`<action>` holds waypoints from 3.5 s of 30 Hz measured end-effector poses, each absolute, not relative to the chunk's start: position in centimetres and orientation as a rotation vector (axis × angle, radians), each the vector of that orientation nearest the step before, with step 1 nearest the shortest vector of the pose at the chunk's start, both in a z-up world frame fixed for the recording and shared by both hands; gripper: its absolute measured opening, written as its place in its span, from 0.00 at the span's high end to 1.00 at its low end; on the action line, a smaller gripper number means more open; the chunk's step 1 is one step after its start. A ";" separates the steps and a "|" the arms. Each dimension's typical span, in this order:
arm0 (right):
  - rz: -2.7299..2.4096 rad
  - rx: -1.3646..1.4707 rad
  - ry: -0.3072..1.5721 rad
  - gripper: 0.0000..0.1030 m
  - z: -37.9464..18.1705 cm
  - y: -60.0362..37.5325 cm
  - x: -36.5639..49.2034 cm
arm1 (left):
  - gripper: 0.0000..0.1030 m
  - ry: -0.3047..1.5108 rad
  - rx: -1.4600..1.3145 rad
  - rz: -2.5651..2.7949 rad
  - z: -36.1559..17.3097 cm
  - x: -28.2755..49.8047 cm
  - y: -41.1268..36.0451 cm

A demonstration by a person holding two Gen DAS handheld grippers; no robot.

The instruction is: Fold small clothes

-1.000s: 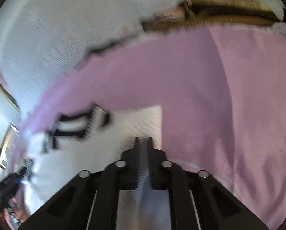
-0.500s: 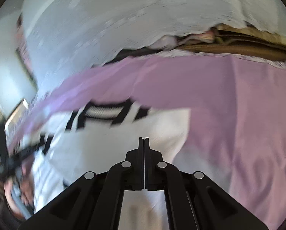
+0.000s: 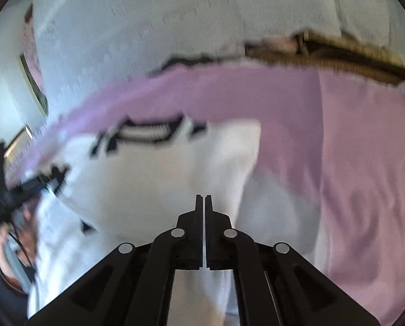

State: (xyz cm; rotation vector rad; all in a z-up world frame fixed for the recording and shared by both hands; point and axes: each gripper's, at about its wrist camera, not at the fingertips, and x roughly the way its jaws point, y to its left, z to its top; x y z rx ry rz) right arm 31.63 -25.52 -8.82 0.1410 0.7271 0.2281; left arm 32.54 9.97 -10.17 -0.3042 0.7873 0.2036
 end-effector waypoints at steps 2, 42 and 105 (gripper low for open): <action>0.232 0.130 0.710 0.98 -7.9 -24.9 32.2 | 0.43 0.787 -0.285 0.205 -10.2 32.6 9.6; 0.175 0.435 0.758 0.73 -11.4 -30.1 39.1 | 0.16 0.802 -0.272 0.132 -9.4 31.8 9.5; 0.200 0.589 0.711 0.29 -14.2 -32.6 27.1 | 0.90 0.558 -0.298 0.136 -4.1 27.1 19.0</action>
